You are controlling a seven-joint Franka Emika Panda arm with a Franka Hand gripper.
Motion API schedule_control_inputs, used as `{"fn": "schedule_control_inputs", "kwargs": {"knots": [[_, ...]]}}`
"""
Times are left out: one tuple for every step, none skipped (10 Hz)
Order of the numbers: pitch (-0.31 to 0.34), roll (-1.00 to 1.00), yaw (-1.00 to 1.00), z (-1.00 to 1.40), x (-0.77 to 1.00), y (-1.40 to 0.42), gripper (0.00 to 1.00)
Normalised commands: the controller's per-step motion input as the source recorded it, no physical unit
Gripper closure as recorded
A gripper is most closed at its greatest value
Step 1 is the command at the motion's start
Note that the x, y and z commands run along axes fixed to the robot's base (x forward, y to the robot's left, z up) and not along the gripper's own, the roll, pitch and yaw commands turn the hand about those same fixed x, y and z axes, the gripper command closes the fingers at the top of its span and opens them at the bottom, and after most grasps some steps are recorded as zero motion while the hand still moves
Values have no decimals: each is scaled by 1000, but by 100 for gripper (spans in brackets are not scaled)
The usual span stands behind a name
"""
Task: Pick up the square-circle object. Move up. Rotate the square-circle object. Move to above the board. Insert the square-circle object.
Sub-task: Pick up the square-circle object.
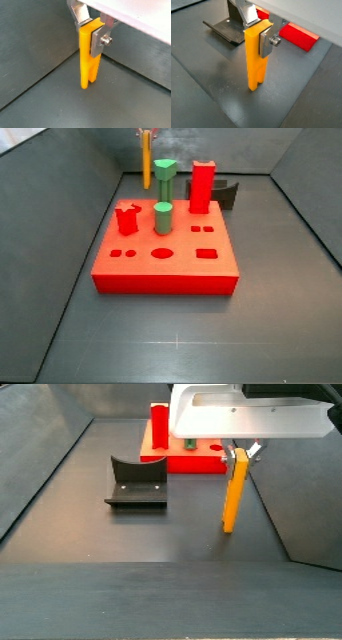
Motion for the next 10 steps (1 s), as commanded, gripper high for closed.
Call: {"fn": "schedule_control_inputs", "kwargs": {"knots": [[0, 0, 0, 0, 0, 0, 100], [0, 0, 0, 0, 0, 0, 100], [0, 0, 0, 0, 0, 0, 100], [0, 0, 0, 0, 0, 0, 100], [0, 0, 0, 0, 0, 0, 100], [0, 0, 0, 0, 0, 0, 100], [0, 0, 0, 0, 0, 0, 100], [0, 0, 0, 0, 0, 0, 100], [0, 0, 0, 0, 0, 0, 100], [0, 0, 0, 0, 0, 0, 100]]}}
